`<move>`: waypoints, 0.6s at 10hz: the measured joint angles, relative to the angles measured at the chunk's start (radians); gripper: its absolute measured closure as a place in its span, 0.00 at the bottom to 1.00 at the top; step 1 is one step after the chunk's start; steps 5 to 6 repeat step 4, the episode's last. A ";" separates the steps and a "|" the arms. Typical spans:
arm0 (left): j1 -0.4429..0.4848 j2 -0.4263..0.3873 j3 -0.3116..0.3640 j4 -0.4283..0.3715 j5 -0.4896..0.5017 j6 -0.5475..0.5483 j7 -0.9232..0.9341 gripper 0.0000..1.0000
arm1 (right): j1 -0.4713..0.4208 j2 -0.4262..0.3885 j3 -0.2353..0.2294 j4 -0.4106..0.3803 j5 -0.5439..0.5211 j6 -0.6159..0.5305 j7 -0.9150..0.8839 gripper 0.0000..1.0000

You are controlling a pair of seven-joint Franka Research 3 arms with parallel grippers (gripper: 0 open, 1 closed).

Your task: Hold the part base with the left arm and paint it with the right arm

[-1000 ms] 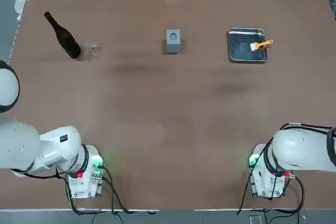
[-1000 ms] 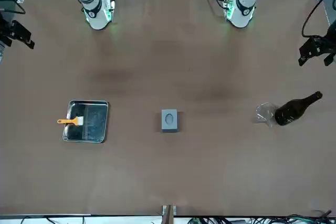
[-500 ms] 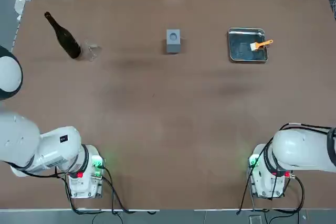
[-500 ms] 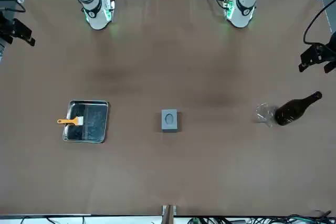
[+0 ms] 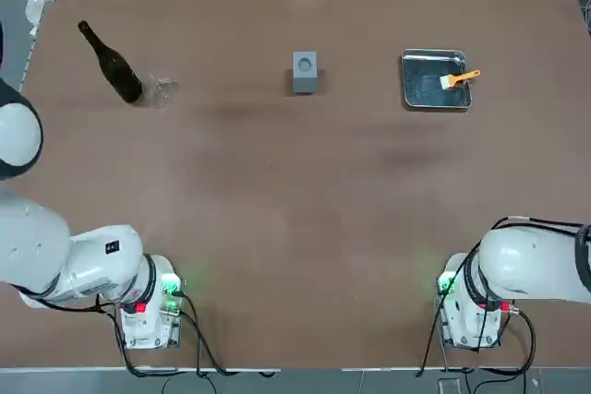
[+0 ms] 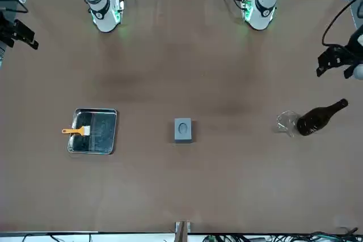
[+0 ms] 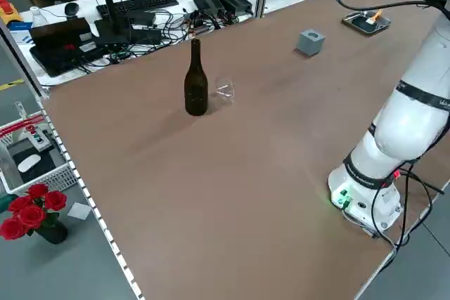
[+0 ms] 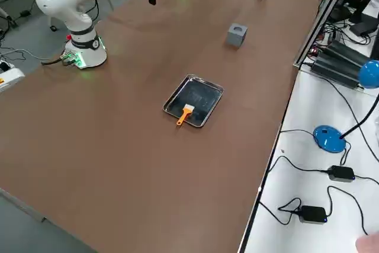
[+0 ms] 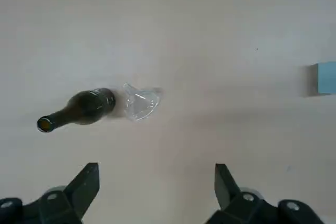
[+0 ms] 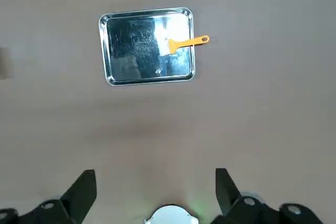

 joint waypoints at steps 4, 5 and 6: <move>-0.073 0.000 0.078 0.000 0.000 0.000 -0.004 0.03 | 0.000 -0.001 -0.004 0.001 0.000 0.001 -0.002 0.00; -0.073 0.000 0.078 0.000 0.000 0.000 -0.004 0.03 | 0.000 -0.001 -0.004 0.001 0.000 0.001 -0.002 0.00; -0.073 0.000 0.078 0.000 0.000 0.000 -0.004 0.03 | 0.000 -0.001 -0.004 0.001 0.000 0.001 -0.002 0.00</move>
